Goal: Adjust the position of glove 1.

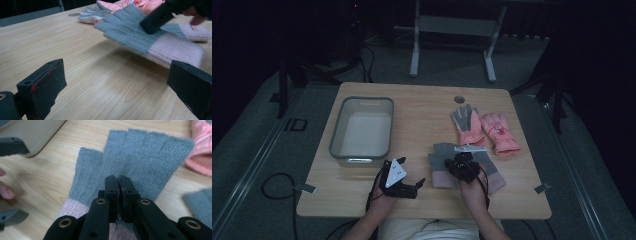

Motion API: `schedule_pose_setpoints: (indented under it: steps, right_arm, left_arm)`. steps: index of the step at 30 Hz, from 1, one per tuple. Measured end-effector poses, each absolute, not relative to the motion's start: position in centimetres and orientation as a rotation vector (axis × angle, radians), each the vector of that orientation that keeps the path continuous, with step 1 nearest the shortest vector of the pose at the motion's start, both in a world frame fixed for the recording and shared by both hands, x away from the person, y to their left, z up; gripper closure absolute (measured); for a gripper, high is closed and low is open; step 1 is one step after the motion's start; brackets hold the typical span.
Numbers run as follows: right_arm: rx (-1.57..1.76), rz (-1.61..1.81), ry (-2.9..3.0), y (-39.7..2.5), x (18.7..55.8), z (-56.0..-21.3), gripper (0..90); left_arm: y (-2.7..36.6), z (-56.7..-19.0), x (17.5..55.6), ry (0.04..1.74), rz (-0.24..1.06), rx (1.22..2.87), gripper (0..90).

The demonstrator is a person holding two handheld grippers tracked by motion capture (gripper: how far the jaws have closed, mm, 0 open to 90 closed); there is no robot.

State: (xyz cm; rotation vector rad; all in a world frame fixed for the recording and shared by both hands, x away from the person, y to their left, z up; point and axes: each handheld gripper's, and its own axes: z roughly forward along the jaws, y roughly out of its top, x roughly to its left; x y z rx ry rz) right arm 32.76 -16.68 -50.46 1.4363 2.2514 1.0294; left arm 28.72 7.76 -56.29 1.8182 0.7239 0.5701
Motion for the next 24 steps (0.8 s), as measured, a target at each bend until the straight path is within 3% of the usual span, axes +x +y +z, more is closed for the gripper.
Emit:
schedule_pose_setpoints:
  steps: [8,11,24]
  right_arm:
    - [1.460,0.992,2.243,-16.3,32.5,-52.1,86.1]
    - [1.523,0.947,2.280,-16.4,33.2,-54.4,85.9]
    - [1.517,0.969,2.242,-16.3,33.0,-54.6,75.4]
  left_arm:
    - [7.8,-56.3,28.7,0.713,0.575,1.821,1.7]
    - [7.8,-56.3,28.7,0.713,0.572,1.819,1.7]
    - [7.8,-56.3,28.7,0.718,0.567,1.818,1.7]
